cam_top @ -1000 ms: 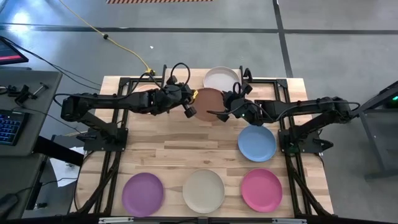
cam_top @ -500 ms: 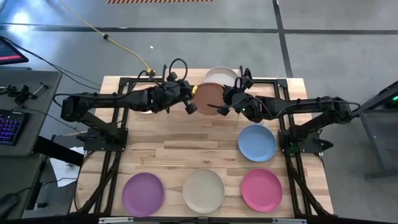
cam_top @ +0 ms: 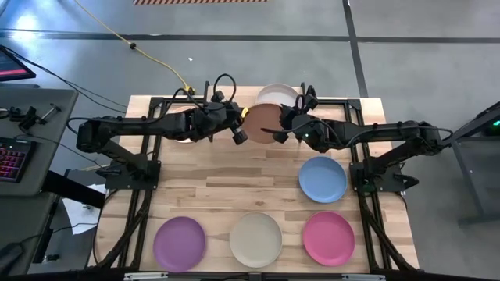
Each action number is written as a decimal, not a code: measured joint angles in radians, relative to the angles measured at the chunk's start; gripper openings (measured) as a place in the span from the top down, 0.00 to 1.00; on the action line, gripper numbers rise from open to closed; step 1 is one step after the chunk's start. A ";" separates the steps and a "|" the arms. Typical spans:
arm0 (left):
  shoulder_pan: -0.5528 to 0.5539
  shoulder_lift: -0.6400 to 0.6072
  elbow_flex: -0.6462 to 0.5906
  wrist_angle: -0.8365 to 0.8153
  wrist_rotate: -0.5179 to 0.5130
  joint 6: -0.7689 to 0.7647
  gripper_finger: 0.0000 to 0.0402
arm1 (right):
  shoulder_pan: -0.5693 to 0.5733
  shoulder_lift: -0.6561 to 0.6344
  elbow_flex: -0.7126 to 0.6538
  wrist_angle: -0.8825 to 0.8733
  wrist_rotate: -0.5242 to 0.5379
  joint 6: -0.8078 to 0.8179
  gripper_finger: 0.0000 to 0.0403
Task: Place and stack plates onto a shelf
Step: Stack the light orange plate into the light gray plate on the shelf, then stack the light pink plate into the light orange plate on the shelf
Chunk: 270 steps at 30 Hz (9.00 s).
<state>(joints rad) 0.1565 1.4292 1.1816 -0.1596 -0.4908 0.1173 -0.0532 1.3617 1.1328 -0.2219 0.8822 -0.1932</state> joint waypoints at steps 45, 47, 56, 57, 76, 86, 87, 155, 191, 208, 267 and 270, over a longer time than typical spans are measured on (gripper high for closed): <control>-0.001 -0.005 -0.001 -0.066 -0.051 0.057 0.82 | -0.388 -0.034 0.263 -0.332 -0.282 0.271 1.00; -0.005 -0.005 -0.001 -0.079 -0.052 0.051 0.82 | -0.433 -0.033 0.260 -0.345 -0.327 0.300 1.00; -0.035 -0.005 -0.001 -0.146 -0.053 0.051 0.82 | -0.545 0.032 0.259 -0.384 -0.498 0.351 1.00; -0.035 -0.005 -0.001 -0.155 -0.053 0.051 0.82 | -0.547 0.047 0.259 -0.392 -0.502 0.351 1.00; -0.033 -0.005 -0.001 -0.219 -0.074 0.034 0.82 | -0.610 0.140 0.258 -0.450 -0.606 0.350 1.00; -0.033 -0.005 -0.001 -0.218 -0.074 0.033 0.82 | -0.610 0.170 0.259 -0.471 -0.604 0.343 1.00; -0.033 -0.005 -0.001 -0.217 -0.075 0.033 0.82 | -0.610 0.176 0.259 -0.469 -0.606 0.343 1.00; 0.053 -0.043 -0.008 -0.368 -0.123 -0.012 0.82 | -0.540 0.175 0.259 -0.657 -0.469 0.317 0.74; 0.230 -0.173 0.021 -0.844 -0.018 -0.119 0.82 | -0.363 0.153 0.259 -0.742 -0.473 0.242 0.74; 0.256 -0.335 -0.125 -1.136 0.053 -0.378 0.82 | -0.363 0.153 0.259 -0.742 -0.474 0.240 0.74; 0.443 -0.335 -0.422 -1.000 0.247 -1.187 0.82 | -0.257 0.152 0.259 -0.742 -0.571 0.132 0.74; 0.448 -0.335 -0.422 -1.081 0.241 -1.212 0.82 | -0.251 0.152 0.259 -0.742 -0.571 0.131 0.74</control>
<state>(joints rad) 0.6041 1.0943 0.7593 -1.2402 -0.2495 -1.0942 -0.3039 1.5139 1.3922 -0.9639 0.3107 -0.0619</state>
